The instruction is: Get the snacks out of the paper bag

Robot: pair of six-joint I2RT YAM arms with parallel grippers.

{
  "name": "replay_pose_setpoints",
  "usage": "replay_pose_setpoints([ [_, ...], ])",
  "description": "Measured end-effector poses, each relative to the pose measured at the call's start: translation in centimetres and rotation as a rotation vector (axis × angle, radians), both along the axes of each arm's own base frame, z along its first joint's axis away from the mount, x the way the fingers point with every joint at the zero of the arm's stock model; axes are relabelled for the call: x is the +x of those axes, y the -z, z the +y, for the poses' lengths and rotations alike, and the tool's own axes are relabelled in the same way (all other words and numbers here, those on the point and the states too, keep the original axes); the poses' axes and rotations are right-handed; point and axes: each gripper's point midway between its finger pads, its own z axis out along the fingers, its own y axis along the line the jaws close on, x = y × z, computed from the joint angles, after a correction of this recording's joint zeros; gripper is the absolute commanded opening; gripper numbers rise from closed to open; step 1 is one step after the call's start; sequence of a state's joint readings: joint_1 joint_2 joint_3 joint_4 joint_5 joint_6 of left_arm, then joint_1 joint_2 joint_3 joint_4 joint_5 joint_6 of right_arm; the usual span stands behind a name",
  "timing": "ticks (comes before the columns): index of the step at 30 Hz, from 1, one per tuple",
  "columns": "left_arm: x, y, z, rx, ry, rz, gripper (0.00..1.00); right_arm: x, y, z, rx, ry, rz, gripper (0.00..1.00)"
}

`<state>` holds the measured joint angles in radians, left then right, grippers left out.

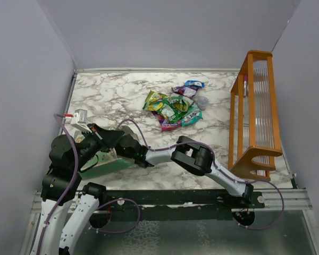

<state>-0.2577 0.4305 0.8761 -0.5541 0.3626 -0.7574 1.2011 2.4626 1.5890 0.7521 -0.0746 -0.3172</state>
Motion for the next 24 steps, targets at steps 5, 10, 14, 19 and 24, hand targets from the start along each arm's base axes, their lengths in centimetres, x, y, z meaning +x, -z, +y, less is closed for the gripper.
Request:
replay_pose_setpoints([
  [5,0.3,0.0,-0.1,-0.009,-0.001,-0.002,0.0,-0.1,1.4,1.6,-0.017,-0.026,0.043,0.73],
  [10,0.7,0.5,-0.2,-0.006,-0.002,0.019,0.0,0.2,2.6,2.7,-0.041,-0.027,0.072,0.56],
  [14,0.6,0.7,-0.2,-0.003,-0.003,0.027,0.0,0.5,3.0,2.9,-0.048,-0.015,0.083,0.38],
  [19,-0.2,1.6,0.6,0.019,-0.031,0.047,0.0,2.1,3.3,2.0,-0.043,0.042,0.122,0.23],
  [24,-1.3,3.2,2.3,0.054,-0.11,0.085,0.0,4.1,3.4,-1.4,-0.065,0.108,0.141,0.1],
])
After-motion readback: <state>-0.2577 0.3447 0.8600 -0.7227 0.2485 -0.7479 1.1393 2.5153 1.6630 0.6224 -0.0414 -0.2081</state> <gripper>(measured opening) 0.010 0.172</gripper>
